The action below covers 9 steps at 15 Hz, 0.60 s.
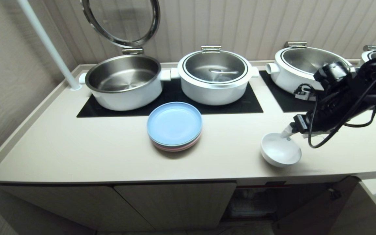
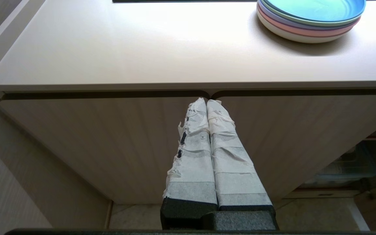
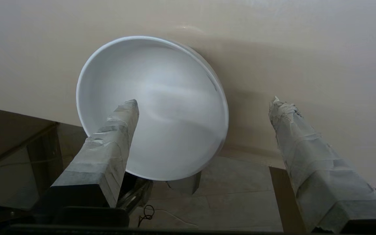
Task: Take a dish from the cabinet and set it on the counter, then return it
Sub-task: Pick up the bowl from the table
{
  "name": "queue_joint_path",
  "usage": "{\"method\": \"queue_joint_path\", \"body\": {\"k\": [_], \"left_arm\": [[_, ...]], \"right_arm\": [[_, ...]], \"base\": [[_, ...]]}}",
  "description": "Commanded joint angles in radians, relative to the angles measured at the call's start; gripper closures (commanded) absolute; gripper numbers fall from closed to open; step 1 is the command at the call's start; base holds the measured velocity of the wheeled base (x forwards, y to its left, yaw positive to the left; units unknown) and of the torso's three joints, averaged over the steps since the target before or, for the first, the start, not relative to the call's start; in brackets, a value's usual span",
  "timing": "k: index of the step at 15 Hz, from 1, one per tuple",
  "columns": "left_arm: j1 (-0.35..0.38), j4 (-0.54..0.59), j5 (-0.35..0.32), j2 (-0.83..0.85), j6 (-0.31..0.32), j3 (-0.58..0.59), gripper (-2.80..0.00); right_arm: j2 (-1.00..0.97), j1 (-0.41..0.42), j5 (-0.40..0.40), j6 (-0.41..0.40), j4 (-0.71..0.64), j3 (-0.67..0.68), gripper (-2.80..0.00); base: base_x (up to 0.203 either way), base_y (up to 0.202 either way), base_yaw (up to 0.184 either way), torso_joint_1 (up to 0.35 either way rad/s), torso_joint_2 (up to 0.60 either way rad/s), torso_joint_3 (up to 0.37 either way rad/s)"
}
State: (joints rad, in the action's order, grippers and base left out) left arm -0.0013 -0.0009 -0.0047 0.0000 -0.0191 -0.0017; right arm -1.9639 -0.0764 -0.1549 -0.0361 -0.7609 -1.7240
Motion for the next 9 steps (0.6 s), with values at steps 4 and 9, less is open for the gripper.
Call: {"method": "queue_joint_path", "body": {"k": [4,9], "left_arm": [[0.000,-0.001,0.000,0.000,-0.001,0.000,0.00],[0.000,-0.001,0.000,0.000,-0.001,0.000,0.00]], "right_arm": [[-0.055,0.001,0.011,-0.037,-0.003,-0.009,-2.80],[-0.121,0.000,0.063,-0.037,0.008,-0.039,-2.80]], "base": [[0.000,0.000,0.000,0.000,0.00,0.000],[0.000,0.000,0.000,0.000,0.00,0.000]]}}
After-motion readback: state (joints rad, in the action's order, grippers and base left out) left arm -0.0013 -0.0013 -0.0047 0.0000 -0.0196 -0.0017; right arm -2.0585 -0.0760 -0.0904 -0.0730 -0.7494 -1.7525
